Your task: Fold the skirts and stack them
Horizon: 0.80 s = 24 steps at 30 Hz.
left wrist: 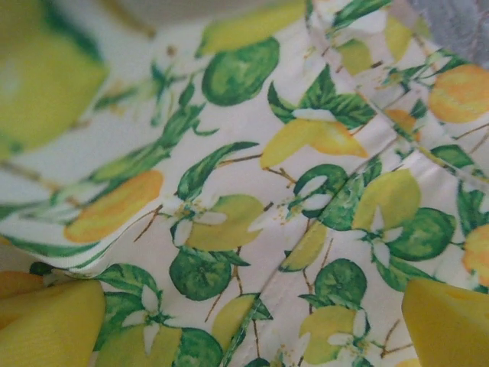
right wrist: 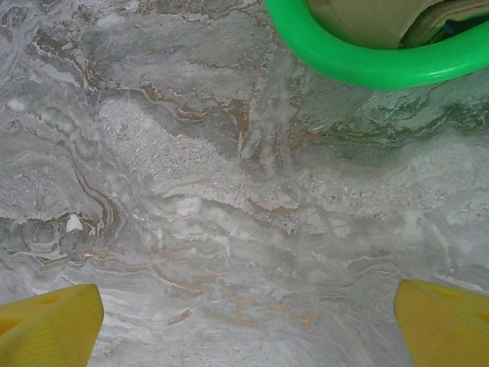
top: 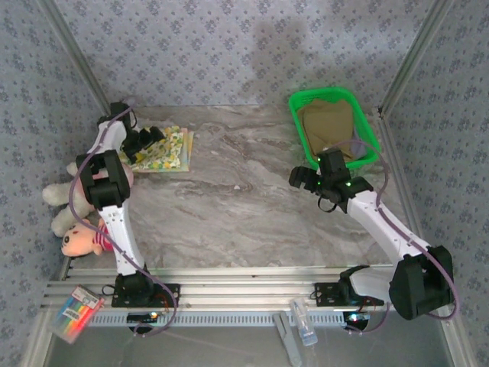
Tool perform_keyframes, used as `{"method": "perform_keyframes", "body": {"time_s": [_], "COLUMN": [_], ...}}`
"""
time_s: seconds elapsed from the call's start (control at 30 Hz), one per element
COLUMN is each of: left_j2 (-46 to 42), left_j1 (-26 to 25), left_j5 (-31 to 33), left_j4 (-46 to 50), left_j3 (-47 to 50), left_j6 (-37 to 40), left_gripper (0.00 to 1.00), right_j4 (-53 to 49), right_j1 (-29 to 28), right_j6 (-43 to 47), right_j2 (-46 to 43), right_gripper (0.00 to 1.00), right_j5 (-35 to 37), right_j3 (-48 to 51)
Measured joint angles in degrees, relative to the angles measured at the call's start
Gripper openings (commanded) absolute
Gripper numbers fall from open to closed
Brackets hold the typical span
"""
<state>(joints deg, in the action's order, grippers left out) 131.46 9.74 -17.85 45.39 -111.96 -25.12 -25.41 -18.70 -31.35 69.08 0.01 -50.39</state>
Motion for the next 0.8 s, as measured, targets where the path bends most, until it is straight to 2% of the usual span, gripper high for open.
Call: {"method": "perform_keyframes", "body": {"time_s": [0.13, 0.23, 0.37, 0.5, 0.63, 0.8], "left_j2": [-0.59, -3.56, -18.27, -37.38, -52.13, -62.60], "left_j1": [0.02, 0.00, -0.11, -0.17, -0.42, -0.52], "left_j5": [-1.79, -3.45, -4.00, -4.07, -3.87, -2.73], "left_j4": [-0.20, -0.83, -6.64, -14.32, -21.09, -21.64], "left_j3": [0.00, 0.98, 12.55, 24.04, 34.86, 48.30], "left_j6": [0.13, 0.09, -1.77, -5.97, -10.10, -12.83], "left_gripper": [1.00, 1.00, 1.00, 1.00, 1.00, 1.00], "right_j4": [-1.31, -2.97, -4.50, -6.93, -9.68, -14.69], "right_j1": [1.79, 5.22, 12.50, 19.06, 21.99, 22.14], "right_j6": [2.71, 6.27, 11.47, 16.61, 22.60, 33.77], "right_j2": [-0.22, 0.04, 4.66, 14.97, 25.38, 36.09], "right_gripper": [1.00, 1.00, 1.00, 1.00, 0.96, 0.94], "right_j5": [0.07, 0.20, 0.57, 0.61, -1.14, -5.31], "right_j3": [-0.72, -3.19, -10.78, -22.12, -31.93, -40.81]}}
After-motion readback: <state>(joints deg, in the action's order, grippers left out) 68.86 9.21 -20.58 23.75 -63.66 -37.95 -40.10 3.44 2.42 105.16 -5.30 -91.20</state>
